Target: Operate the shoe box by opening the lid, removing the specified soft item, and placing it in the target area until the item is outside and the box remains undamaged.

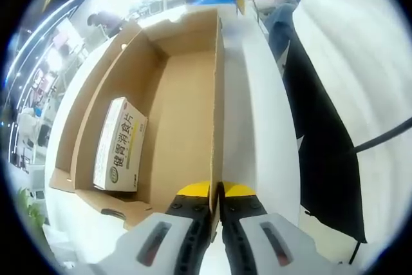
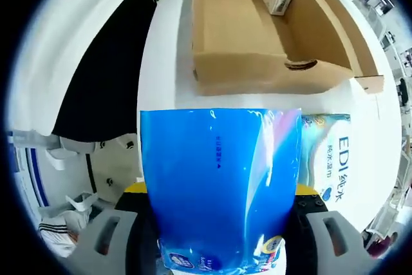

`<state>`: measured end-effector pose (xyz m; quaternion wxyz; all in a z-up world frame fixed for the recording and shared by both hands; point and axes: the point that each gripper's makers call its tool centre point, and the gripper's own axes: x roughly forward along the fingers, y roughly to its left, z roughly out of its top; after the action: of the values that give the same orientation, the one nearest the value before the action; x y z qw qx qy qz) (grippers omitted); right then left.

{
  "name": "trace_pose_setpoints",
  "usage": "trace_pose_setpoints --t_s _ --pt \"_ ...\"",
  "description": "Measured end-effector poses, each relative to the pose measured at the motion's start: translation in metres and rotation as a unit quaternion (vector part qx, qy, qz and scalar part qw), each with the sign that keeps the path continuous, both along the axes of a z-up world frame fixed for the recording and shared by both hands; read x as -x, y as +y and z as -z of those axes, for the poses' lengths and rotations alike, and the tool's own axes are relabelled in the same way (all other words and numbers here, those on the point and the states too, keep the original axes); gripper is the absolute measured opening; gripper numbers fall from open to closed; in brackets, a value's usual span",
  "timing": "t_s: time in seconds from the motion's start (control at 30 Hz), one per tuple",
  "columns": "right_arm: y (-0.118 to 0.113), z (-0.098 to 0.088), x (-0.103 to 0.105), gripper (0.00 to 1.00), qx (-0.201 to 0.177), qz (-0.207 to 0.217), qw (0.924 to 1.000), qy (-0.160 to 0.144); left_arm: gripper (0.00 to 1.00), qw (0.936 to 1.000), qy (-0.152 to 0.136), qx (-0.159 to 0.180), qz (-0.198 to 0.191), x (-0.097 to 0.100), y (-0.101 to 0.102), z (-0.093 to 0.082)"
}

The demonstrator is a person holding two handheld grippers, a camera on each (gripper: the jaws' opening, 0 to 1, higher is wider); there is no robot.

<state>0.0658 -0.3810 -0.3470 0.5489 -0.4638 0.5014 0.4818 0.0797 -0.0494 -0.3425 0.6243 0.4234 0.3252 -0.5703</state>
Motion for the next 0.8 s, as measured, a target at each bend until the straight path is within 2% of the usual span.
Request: trace_pose_setpoints --t_s 0.3,0.8 --pt "-0.001 0.007 -0.001 0.8 0.009 -0.011 0.9999 0.003 0.03 1.0 0.0 0.0 0.0 0.0 0.0 0.0" --pt "-0.003 0.023 0.001 0.8 0.012 -0.003 0.9998 -0.014 0.03 1.0 0.0 -0.001 0.001 0.0 0.0 0.0"
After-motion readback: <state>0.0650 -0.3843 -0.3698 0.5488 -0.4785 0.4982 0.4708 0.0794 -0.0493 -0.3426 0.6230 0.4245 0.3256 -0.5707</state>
